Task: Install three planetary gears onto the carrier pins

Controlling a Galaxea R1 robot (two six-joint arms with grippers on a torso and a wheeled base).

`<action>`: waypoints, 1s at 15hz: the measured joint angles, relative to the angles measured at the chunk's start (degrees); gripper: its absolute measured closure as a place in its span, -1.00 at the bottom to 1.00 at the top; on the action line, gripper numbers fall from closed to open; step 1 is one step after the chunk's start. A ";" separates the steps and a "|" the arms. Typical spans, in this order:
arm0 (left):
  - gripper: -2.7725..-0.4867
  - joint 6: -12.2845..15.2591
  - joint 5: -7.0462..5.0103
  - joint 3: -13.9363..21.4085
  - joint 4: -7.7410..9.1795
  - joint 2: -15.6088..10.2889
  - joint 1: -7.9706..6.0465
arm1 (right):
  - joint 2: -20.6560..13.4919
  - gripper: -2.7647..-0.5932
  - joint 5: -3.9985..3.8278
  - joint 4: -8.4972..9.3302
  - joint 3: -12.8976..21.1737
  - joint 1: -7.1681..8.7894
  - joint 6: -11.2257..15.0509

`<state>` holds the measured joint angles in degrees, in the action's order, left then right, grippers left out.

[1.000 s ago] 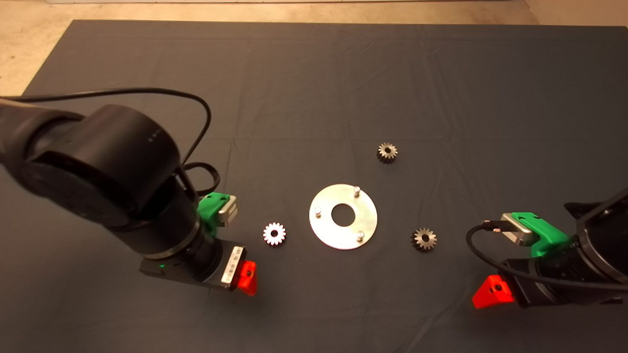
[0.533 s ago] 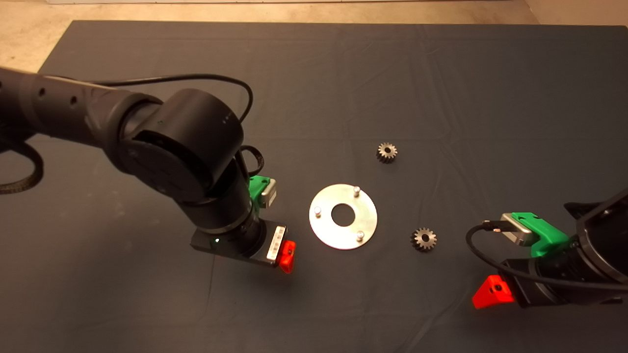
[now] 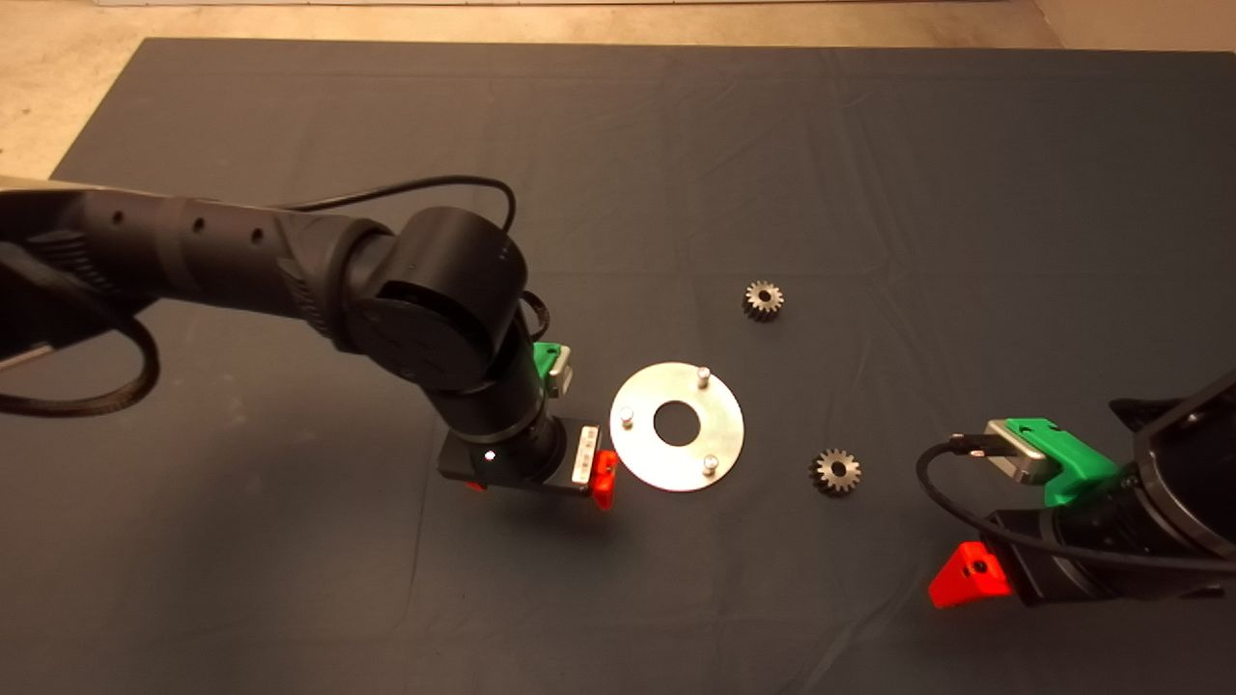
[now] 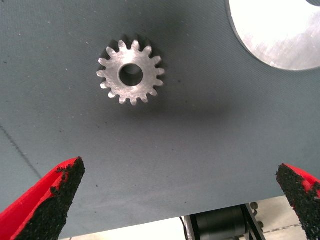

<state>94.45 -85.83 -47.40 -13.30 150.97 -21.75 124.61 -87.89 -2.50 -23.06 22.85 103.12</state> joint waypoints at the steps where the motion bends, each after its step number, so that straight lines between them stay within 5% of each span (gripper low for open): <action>1: -1.00 -0.40 -0.05 -1.17 -0.06 0.00 -0.02 | -0.02 -0.99 -0.02 0.00 0.00 0.00 0.00; 4: -1.00 -0.79 -0.14 -2.16 -0.32 -0.13 0.17 | 0.02 -0.99 0.02 0.00 0.00 0.02 0.00; 8: -1.00 -2.76 -0.07 -3.78 -0.94 0.00 3.17 | 0.00 -0.99 0.00 0.00 0.00 0.00 0.00; 12: -1.00 -4.44 -0.09 -5.16 -2.29 -0.15 3.36 | 0.02 -0.99 0.00 0.00 0.00 0.00 0.00; 15: -1.00 -6.74 -0.07 -7.40 -2.85 -0.02 6.23 | 0.00 -0.99 -0.02 0.00 0.00 0.00 0.00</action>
<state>87.71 -85.91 -54.80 -16.15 150.94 -15.52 124.61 -87.92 -2.50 -23.06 22.85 103.12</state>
